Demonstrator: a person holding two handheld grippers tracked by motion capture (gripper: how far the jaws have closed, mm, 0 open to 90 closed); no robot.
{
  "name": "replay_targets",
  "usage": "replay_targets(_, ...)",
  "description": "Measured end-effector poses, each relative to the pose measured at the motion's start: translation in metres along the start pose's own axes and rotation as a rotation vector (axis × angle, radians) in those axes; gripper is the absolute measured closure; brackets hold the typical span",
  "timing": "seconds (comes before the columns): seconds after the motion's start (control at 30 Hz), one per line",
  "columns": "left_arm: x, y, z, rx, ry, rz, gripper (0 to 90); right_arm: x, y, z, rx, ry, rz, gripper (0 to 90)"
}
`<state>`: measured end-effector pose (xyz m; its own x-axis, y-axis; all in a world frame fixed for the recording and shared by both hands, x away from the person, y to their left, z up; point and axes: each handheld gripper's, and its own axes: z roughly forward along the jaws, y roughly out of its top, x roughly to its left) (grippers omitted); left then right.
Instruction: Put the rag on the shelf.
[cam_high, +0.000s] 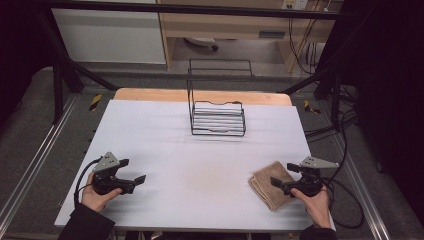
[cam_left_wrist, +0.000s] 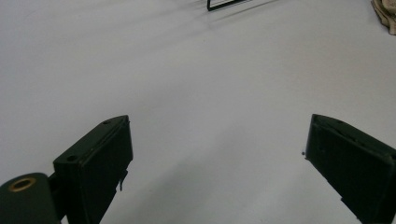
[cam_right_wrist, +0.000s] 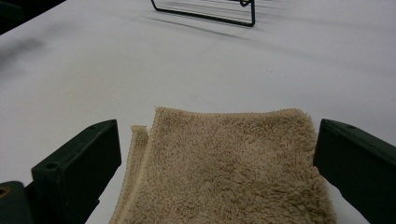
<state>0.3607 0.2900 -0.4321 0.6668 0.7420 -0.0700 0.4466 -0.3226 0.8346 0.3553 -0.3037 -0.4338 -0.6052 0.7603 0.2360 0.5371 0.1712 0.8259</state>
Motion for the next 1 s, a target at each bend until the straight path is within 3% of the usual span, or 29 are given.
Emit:
replay_targets(0.53, 0.000, -0.001, -0.001, 0.001, 0.004, -0.004, 7.5, 0.013, 0.007, 0.005, 0.032, -0.031, -0.040, 4.8)
replay_targets(0.73, 0.000, -0.001, 0.000, 0.005, 0.005, -0.004, 7.7, 0.026, 0.011, 0.015, 0.066, -0.060, -0.081, 11.6)
replay_targets(1.0, -0.001, -0.002, 0.001, 0.011, 0.007, -0.005, 8.3, 0.045, 0.013, 0.035, 0.146, -0.028, -0.118, 27.3)
